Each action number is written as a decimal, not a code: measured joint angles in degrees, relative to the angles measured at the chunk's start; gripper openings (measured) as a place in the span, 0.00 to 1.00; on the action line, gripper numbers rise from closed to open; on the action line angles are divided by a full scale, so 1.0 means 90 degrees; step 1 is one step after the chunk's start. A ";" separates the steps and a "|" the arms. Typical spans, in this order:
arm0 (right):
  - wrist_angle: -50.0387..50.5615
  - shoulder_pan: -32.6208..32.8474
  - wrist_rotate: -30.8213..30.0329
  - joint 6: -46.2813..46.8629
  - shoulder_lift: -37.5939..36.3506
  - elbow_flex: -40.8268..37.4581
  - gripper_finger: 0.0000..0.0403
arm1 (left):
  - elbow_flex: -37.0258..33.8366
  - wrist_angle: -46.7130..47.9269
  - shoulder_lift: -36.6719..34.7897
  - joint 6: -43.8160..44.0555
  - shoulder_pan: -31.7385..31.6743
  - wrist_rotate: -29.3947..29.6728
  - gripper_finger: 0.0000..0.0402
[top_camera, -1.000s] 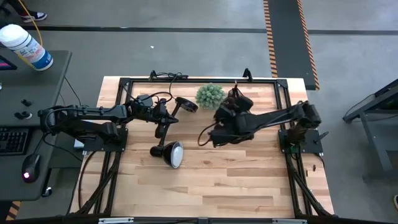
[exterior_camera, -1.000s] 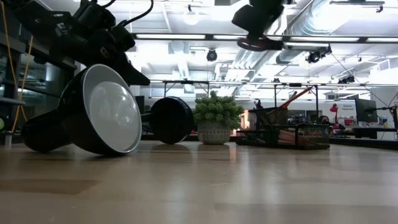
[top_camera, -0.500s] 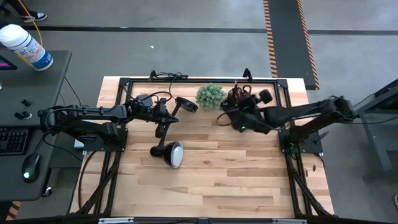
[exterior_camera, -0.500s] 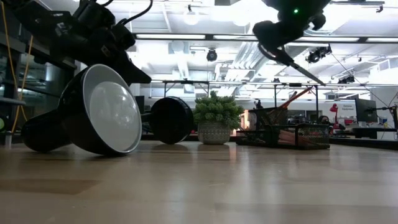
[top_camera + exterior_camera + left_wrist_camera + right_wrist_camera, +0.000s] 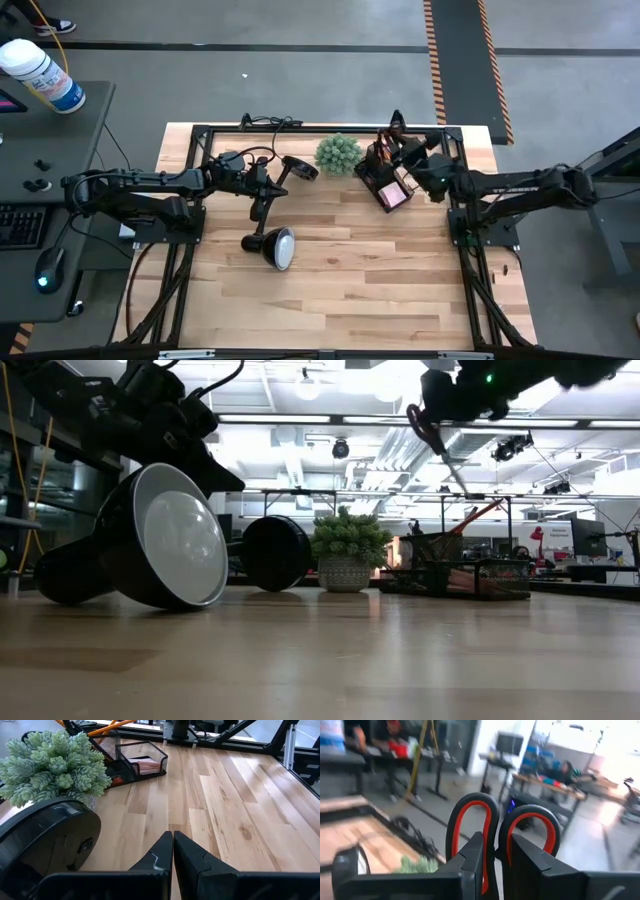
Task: Pick and place office supplies into organizer
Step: Put the scissors into the top left section of the desk organizer
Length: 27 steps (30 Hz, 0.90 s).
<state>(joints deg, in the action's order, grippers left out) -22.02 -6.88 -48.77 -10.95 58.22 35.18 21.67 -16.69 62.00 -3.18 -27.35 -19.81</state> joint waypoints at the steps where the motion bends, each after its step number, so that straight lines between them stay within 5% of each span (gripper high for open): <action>1: -0.0423 -0.0154 0.0302 -0.0113 0.0003 -0.0166 0.16 | -0.0002 0.0000 0.0002 0.0000 0.0001 0.0000 0.01; 10: -0.2466 -0.1288 0.2349 0.0177 0.0247 -0.1065 0.16 | -0.0002 0.0007 0.0002 -0.0065 0.0000 0.0000 0.01; 27: -0.3317 -0.2012 0.3132 0.0717 0.1253 -0.1187 0.16 | -0.0002 0.0007 0.0002 -0.0158 0.0002 0.0000 0.01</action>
<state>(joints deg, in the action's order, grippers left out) -51.88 -24.99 -20.58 -4.49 69.49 24.49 21.65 -16.62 62.02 -4.61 -27.33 -19.81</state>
